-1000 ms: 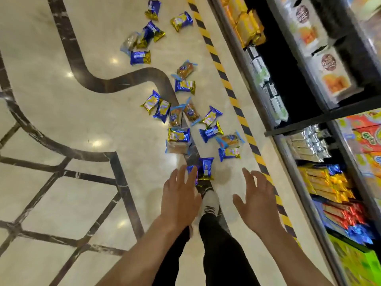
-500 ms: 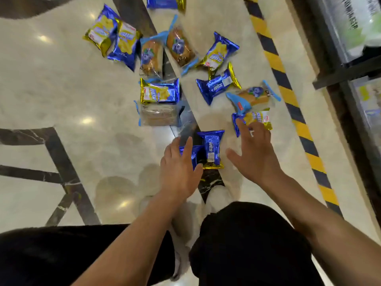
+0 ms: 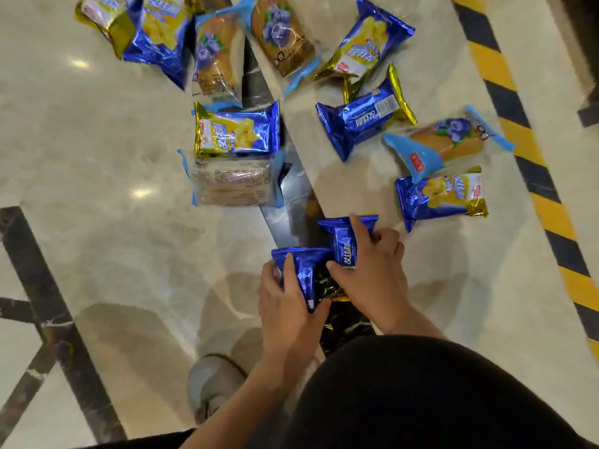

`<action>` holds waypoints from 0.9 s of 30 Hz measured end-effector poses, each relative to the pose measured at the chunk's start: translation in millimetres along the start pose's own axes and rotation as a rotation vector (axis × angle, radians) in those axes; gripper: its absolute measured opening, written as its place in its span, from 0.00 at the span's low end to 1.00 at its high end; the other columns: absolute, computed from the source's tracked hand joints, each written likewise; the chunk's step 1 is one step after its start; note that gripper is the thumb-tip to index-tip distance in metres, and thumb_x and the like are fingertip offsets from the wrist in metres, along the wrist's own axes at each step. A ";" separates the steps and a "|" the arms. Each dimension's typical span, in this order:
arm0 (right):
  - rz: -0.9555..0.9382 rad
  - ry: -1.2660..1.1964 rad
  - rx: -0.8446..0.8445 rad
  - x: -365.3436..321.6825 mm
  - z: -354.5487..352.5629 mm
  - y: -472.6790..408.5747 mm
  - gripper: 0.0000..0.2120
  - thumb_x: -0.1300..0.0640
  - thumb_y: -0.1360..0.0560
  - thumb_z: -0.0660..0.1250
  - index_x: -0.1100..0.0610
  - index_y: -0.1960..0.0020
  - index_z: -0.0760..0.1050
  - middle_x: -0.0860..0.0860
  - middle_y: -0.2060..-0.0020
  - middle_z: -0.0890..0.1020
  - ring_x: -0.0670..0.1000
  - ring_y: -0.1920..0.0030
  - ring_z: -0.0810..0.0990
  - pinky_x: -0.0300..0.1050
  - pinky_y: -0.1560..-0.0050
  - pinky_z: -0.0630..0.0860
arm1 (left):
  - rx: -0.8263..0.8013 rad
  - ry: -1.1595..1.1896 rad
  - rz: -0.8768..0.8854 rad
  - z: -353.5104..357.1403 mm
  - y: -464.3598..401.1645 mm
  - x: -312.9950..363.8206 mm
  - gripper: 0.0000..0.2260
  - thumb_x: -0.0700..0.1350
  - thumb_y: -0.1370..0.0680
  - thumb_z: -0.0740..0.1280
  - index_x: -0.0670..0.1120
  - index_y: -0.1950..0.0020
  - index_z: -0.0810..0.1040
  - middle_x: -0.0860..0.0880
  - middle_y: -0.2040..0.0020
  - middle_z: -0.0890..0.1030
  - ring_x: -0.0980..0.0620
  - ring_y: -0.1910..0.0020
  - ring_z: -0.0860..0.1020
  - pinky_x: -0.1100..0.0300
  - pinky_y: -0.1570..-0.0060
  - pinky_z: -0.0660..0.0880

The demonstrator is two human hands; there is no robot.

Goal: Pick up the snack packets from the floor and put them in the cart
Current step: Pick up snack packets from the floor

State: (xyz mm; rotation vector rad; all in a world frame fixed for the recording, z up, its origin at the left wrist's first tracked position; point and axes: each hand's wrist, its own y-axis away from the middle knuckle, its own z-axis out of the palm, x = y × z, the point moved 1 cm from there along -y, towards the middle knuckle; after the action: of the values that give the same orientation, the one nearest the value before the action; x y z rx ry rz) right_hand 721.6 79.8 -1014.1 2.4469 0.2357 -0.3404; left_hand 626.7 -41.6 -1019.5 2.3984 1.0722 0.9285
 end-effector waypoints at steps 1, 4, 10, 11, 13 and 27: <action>0.018 -0.015 0.000 -0.6 3.9 -1.9 0.47 0.37 0.30 0.70 0.41 0.22 0.44 0.56 0.31 0.58 0.58 0.34 0.63 0.54 0.37 0.72 | 0.007 0.027 -0.010 3.5 -0.7 -0.2 0.44 0.51 0.32 0.78 0.54 0.24 0.53 0.57 0.31 0.54 0.52 0.31 0.59 0.62 0.34 0.56; 0.053 0.000 0.032 -4.8 12.2 -5.3 0.51 0.41 0.31 0.72 0.43 0.22 0.40 0.59 0.30 0.58 0.58 0.34 0.63 0.52 0.34 0.69 | 0.037 0.011 -0.015 10.6 -3.0 -2.0 0.47 0.45 0.34 0.78 0.54 0.22 0.54 0.52 0.30 0.54 0.49 0.32 0.59 0.60 0.37 0.58; 0.153 -0.087 0.081 -13.3 22.3 -8.2 0.49 0.48 0.31 0.73 0.42 0.22 0.43 0.58 0.31 0.60 0.58 0.36 0.64 0.53 0.35 0.66 | 0.074 0.013 -0.128 20.3 -4.6 3.1 0.47 0.39 0.37 0.79 0.55 0.23 0.60 0.43 0.26 0.58 0.41 0.30 0.64 0.51 0.35 0.65; 0.164 -0.092 0.076 -14.6 22.4 -8.2 0.49 0.49 0.31 0.73 0.41 0.23 0.43 0.57 0.31 0.59 0.58 0.35 0.63 0.54 0.35 0.66 | 0.066 0.023 -0.158 20.6 -4.9 4.9 0.46 0.39 0.36 0.78 0.56 0.23 0.60 0.43 0.25 0.58 0.40 0.30 0.64 0.48 0.34 0.66; 0.179 -0.106 0.051 -16.7 19.5 -7.7 0.48 0.51 0.30 0.73 0.40 0.23 0.42 0.57 0.31 0.58 0.57 0.35 0.63 0.55 0.34 0.65 | 0.019 0.045 -0.205 15.9 -6.6 7.6 0.46 0.39 0.34 0.77 0.58 0.22 0.58 0.44 0.23 0.56 0.41 0.27 0.61 0.46 0.31 0.63; -0.157 -0.197 0.075 -74.2 -169.7 31.7 0.44 0.63 0.30 0.74 0.46 0.21 0.54 0.57 0.32 0.55 0.57 0.36 0.71 0.42 0.37 0.72 | 0.127 0.330 -0.031 -182.5 -5.0 84.8 0.38 0.35 0.27 0.68 0.49 0.21 0.57 0.46 0.25 0.61 0.46 0.29 0.67 0.56 0.35 0.69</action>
State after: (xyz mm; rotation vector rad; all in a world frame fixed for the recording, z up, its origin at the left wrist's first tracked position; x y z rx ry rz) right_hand 690.2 155.6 -845.1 2.4528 0.3357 -0.6654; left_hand 540.4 35.3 -854.7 2.3727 1.3160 1.3146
